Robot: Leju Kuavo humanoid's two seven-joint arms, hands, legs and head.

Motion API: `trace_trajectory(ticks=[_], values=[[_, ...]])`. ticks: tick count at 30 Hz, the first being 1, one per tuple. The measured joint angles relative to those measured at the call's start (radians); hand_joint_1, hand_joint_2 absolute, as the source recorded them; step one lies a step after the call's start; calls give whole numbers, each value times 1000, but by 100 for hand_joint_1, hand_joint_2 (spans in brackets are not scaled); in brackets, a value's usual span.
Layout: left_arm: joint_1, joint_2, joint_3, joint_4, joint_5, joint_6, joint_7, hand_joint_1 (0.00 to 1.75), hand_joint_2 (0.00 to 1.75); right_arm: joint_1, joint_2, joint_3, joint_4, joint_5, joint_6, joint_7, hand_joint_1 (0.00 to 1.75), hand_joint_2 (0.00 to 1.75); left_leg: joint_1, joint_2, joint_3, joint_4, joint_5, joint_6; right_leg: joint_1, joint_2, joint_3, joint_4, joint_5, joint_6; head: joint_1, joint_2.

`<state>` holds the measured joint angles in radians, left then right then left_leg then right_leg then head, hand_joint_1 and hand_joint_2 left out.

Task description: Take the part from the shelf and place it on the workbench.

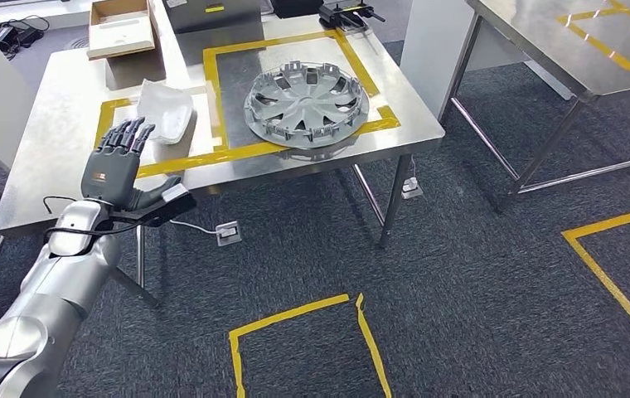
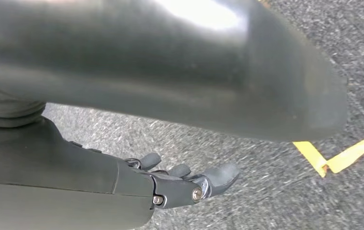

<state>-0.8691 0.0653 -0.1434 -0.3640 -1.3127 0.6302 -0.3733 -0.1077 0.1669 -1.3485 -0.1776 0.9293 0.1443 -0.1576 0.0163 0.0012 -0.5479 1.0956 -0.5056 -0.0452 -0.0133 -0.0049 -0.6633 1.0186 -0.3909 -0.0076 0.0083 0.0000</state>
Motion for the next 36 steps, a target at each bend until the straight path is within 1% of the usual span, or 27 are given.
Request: trace_trajectory(ticks=[1,2,4,5,6,7,8,9,10,11,12,13,14,15,16,17,18,21,22,23,26,30,32,33,34,35,36], values=[[-1,0,0,-1,0,0,0,0,0,0,0,0,0,0,0,0,0,0,-2,-1,29,-47,-13,6,0,0,-4,1,8,7,0,0],[-2,0,0,-1,0,0,0,0,0,0,0,0,0,0,0,-1,0,0,-6,-3,39,-71,-24,15,0,0,-6,0,16,14,1,0],[-2,-1,0,-1,0,0,0,0,0,1,0,0,0,0,0,-1,0,0,-8,-2,28,-77,-15,36,-3,1,-9,-3,27,29,1,0],[-3,-3,0,-2,0,0,0,0,0,2,0,0,0,0,0,0,0,0,-8,-1,22,-78,-6,47,-5,2,-14,5,16,35,1,0],[-4,-4,0,-2,0,0,0,0,0,2,0,0,0,0,0,0,0,0,-7,0,16,-79,4,56,-6,2,-26,31,-12,41,2,0],[-4,-5,0,-2,0,0,0,0,0,2,0,0,0,0,0,0,0,0,-6,2,7,-80,14,63,-7,3,-44,81,-57,45,3,0],[-4,-5,0,-2,0,0,0,0,0,2,0,0,0,0,0,1,0,0,-7,2,-5,-79,23,67,-6,3,-66,146,-106,48,3,0],[-3,-5,0,-1,0,0,0,0,0,2,0,0,0,0,0,0,0,0,-9,2,-18,-78,33,69,-6,3,-86,215,-144,50,4,0],[-1,-5,0,-1,0,0,0,0,0,2,0,0,0,0,0,0,0,0,-10,2,-30,-77,42,70,-6,3,-96,266,-163,51,4,0],[1,-5,0,0,0,0,0,0,0,2,0,0,0,0,0,0,0,0,-12,1,-41,-76,49,70,-5,4,-90,284,-162,49,4,0],[2,-5,0,0,0,0,0,0,0,2,0,0,0,0,0,0,0,0,-13,1,-50,-75,56,68,-3,4,-64,263,-146,45,4,0],[3,-5,0,0,0,0,0,0,0,2,0,0,0,0,0,0,0,0,-14,0,-58,-74,62,66,0,4,-17,204,-124,39,4,0],[3,-5,0,0,0,0,0,0,0,1,-1,0,0,0,0,0,0,0,-15,1,-64,-72,67,63,4,4,36,128,-112,29,4,0],[2,-5,0,0,0,0,0,0,0,1,-2,0,0,0,0,-1,0,0,-15,2,-68,-72,72,59,8,4,79,65,-103,21,3,0],[2,-4,0,0,0,0,0,0,0,0,-3,0,0,0,0,-1,0,0,-15,3,-70,-71,76,54,13,4,107,20,-100,14,4,0],[1,-4,0,0,0,0,0,0,0,0,-3,0,0,0,0,-1,0,0,-14,4,-71,-73,80,48,17,4,116,0,-102,8,4,0],[1,-4,0,0,0,0,0,0,0,0,-3,0,0,0,0,-1,0,0,-15,4,-72,-74,82,47,18,4,114,-3,-97,7,5,0],[0,-5,0,0,0,0,-1,0,0,1,-3,0,0,-1,0,-1,0,0,-18,6,-77,-82,90,54,16,4,108,-14,-88,4,5,0],[-1,-4,0,0,0,0,-1,0,0,1,-3,0,0,-1,0,-1,0,0,-17,6,-78,-85,95,54,17,4,105,-14,-85,2,5,0],[-1,-4,0,0,0,0,-1,0,0,2,-3,0,0,-1,0,-1,0,0,-17,6,-80,-87,100,50,17,4,102,-14,-82,0,5,0],[-2,-3,0,0,0,0,-1,0,0,2,-2,0,0,-1,0,-1,0,0,-17,6,-86,-89,110,50,16,3,94,-12,-75,-1,5,0],[-2,-3,0,0,0,0,-1,0,0,2,0,0,0,-1,1,-1,0,0,-19,5,-90,-89,115,50,15,2,91,-11,-71,2,5,0],[-2,-2,0,0,0,0,-1,0,0,2,0,0,0,-1,1,-1,0,0,-21,5,-92,-89,116,51,13,2,90,-12,-69,6,5,0],[-2,-2,0,0,0,0,-1,0,0,2,0,0,0,-1,1,-1,0,0,-18,5,-90,-94,119,54,13,2,90,-11,-70,9,5,0],[-3,-2,0,0,0,0,-1,0,0,2,0,0,0,-1,1,-1,0,0,-16,6,-89,-100,123,56,13,2,88,-5,-77,13,5,0],[-4,-3,0,0,0,0,-1,0,0,2,0,0,0,-1,1,-1,0,0,-12,7,-88,-106,127,60,12,3,79,15,-96,18,7,0],[-4,-4,0,0,0,0,-1,0,0,2,0,0,0,-1,1,-1,0,0,-9,8,-88,-110,131,63,11,4,62,56,-127,24,8,0]])
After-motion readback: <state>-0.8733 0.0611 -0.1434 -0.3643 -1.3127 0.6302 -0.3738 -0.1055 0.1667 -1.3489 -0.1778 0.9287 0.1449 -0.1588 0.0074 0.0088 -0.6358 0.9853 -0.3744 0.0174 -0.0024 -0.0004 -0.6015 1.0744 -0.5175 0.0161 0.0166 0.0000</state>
